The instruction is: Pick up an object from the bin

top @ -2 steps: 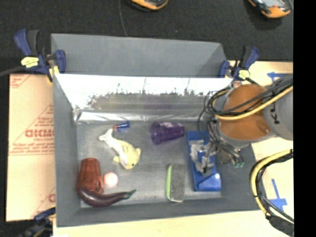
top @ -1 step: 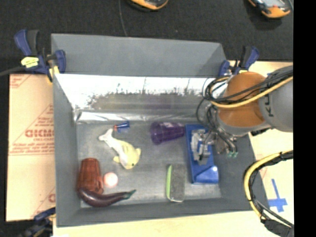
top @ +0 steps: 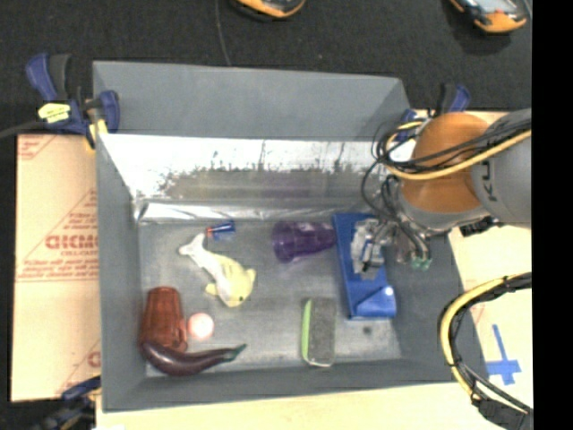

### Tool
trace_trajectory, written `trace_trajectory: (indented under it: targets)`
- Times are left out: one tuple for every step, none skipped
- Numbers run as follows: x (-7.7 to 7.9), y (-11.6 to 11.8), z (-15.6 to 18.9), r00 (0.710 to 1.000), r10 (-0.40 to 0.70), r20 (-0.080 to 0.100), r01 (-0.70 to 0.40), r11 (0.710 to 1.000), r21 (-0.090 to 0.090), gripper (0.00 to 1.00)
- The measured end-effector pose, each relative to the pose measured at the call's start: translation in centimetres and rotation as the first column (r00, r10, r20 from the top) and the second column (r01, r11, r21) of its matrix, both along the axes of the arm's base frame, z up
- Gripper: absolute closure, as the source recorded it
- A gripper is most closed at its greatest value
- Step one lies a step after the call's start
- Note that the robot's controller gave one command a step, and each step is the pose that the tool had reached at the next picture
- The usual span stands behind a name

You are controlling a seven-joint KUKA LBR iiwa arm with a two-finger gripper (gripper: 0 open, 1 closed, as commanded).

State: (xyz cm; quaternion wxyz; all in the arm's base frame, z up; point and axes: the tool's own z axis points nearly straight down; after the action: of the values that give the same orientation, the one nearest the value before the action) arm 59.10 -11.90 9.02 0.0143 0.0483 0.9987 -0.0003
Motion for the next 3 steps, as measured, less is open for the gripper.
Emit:
trace_trajectory:
  targets:
    - [0.1, -0.4, -0.8, 0.997, 0.081, 0.003, -0.081, 0.997, -0.002, 1.0]
    - [0.4, 0.2, -1.1, 0.997, 0.073, 0.009, -0.073, 0.997, -0.01, 1.0]
    - [1.1, 1.0, -1.2, 0.994, -0.107, 0.008, 0.107, 0.994, -0.004, 1.0]
